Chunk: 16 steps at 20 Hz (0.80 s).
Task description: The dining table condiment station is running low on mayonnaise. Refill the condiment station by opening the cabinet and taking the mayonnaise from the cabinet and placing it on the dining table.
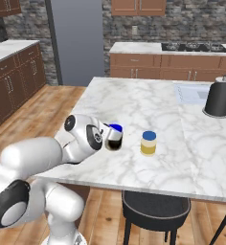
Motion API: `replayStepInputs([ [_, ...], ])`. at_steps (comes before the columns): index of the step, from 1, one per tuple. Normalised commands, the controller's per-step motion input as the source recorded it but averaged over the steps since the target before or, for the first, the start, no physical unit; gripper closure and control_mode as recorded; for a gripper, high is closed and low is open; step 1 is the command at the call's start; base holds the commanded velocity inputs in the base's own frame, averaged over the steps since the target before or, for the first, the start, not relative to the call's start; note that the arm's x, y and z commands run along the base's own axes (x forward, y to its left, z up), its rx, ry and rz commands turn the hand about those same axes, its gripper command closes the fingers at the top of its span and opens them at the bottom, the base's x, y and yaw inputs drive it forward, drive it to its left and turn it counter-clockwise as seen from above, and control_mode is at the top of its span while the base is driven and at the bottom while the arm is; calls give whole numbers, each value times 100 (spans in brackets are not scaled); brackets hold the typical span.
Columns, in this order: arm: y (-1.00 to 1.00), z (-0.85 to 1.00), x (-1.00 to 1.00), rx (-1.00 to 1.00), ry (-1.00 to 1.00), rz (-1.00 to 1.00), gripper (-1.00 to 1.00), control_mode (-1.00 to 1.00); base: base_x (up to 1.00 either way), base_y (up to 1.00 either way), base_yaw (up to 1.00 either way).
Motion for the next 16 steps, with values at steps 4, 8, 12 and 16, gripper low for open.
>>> replayStepInputs([
  [4, -2, -43, 9, -2, -10, 0, 100, -100, 0, 0, 0],
  [8, 0, -38, 17, -7, -12, 0, 100, -100, 0, 0, 0],
  [12, 0, -33, 16, -14, -13, -1, 100, -100, 0, 0, 0],
  [16, 0, -50, 2, -9, -4, -3, 100, -100, 0, 0, 0],
])
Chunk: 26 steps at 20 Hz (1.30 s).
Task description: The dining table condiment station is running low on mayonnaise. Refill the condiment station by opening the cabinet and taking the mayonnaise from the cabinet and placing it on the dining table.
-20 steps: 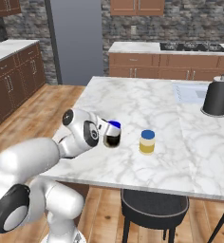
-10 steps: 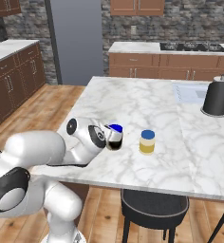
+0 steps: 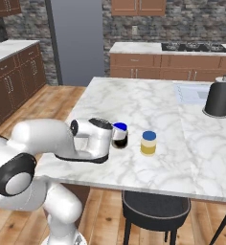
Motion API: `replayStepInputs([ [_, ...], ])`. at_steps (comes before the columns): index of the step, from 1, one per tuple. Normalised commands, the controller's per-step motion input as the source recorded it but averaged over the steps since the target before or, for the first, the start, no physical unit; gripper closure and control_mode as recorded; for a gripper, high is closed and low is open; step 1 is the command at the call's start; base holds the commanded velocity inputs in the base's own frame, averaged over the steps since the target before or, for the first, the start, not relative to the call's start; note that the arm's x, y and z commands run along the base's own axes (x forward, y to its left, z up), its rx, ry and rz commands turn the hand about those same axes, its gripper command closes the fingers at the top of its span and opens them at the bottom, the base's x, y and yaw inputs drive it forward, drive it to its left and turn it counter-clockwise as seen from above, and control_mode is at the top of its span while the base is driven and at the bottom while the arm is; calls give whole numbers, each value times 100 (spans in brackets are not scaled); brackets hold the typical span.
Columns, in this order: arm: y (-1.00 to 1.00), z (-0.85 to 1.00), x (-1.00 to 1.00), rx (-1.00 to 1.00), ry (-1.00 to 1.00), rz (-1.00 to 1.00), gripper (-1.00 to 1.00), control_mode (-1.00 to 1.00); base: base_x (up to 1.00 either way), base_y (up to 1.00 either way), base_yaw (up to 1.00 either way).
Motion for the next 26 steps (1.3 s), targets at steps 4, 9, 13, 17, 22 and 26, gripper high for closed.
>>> replayStepInputs([
  [4, 0, -59, 0, -5, 0, -4, 100, -100, 0, 0, 0],
  [9, 0, -40, 0, -2, 0, -4, -100, -100, 0, 0, 0],
  [13, 0, -3, 0, 0, -1, -4, -100, -100, 0, 0, 0],
  [17, 0, 7, 0, 0, 0, -1, -100, -100, 0, 0, 0],
  [22, 0, 13, 8, 0, -5, 0, -100, -100, 0, 0, 0],
  [26, 14, 71, 2, 0, -9, 0, -100, -100, 0, 0, 0],
])
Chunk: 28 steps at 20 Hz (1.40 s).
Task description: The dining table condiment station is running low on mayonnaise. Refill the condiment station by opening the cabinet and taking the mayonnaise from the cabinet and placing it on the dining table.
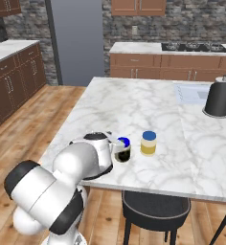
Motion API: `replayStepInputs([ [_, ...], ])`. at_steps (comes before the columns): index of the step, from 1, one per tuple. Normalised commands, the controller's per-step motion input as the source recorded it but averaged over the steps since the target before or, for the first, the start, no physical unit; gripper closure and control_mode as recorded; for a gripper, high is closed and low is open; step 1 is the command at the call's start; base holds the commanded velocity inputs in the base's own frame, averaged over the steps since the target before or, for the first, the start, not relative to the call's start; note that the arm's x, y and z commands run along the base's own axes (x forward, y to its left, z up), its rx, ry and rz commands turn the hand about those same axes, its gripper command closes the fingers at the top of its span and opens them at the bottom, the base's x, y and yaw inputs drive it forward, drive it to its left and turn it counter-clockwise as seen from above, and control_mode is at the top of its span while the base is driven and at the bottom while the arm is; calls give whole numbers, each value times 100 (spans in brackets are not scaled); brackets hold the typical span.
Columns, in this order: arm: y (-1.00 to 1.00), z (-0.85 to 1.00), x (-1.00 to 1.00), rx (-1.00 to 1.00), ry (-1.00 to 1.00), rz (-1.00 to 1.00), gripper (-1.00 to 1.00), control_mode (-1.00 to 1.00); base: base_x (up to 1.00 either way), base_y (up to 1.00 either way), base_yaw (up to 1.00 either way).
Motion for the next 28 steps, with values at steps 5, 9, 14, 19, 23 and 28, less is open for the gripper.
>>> replayStepInputs([
  [5, 38, 100, -38, 0, -3, 0, -100, -100, 0, 0, 0],
  [9, 75, 100, -56, 0, 3, 1, -100, -100, 0, 0, 0],
  [14, 70, 100, -76, 1, 15, 4, -100, -100, 0, 0, 0],
  [19, 61, 100, -98, 1, 16, 1, -100, -100, 0, 0, 0],
  [23, 61, 100, -100, 0, 19, 0, -100, -100, 0, 0, 0],
  [28, 55, 92, -100, 0, 21, 1, -100, -100, 0, 0, 0],
])
